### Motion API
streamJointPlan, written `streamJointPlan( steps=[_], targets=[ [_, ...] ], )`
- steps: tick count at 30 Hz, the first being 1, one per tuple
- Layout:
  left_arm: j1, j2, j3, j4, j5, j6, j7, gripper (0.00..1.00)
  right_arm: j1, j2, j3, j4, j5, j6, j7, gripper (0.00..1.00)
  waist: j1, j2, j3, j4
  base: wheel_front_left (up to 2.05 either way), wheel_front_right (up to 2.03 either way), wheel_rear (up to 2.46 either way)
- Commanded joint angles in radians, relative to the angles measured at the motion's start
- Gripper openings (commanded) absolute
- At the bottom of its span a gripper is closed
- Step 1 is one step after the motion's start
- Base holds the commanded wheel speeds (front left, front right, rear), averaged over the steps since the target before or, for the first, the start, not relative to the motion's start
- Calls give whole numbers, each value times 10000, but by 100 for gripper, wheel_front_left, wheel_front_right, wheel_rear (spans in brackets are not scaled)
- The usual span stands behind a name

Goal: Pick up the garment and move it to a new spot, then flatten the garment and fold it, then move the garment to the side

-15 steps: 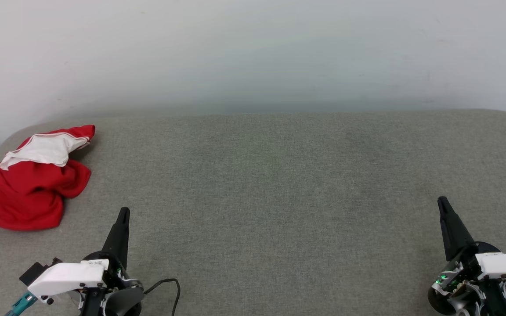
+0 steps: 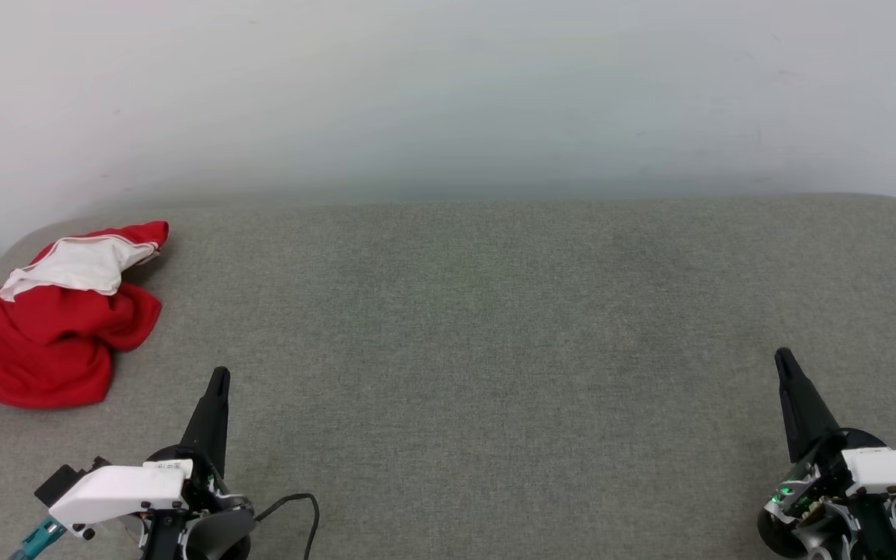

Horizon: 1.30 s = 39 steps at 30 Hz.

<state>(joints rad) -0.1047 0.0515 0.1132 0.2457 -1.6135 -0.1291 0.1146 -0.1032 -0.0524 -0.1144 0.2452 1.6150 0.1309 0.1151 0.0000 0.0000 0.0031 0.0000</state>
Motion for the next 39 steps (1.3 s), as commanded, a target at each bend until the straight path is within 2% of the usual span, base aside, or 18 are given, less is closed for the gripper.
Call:
streamJointPlan(
  steps=[1, 34, 35, 39],
  targets=[
    [-85, -15, 39, 9, 30, -35, 30, 0, -109, 36, -11, 11, -59, -3, 19, 0, 0, 0, 0, 0, 0, 0, 0],
    [-85, -16, 40, 9, 31, -35, 31, 0, -109, 36, -4, 11, -53, -3, 14, 0, 0, 0, 0, 0, 0, 0, 0],
    [1, 0, 0, -1, 3, 0, -3, 100, 0, 0, 0, -2, -2, 0, -2, 100, 0, 0, 0, 0, 0, 0, 0],
    [268, -33, -58, 291, 9, 13, -34, 100, 277, 8, 25, 282, -3, -2, -16, 100, 0, 0, 2, 0, 0, 0, 0]
  ],
)
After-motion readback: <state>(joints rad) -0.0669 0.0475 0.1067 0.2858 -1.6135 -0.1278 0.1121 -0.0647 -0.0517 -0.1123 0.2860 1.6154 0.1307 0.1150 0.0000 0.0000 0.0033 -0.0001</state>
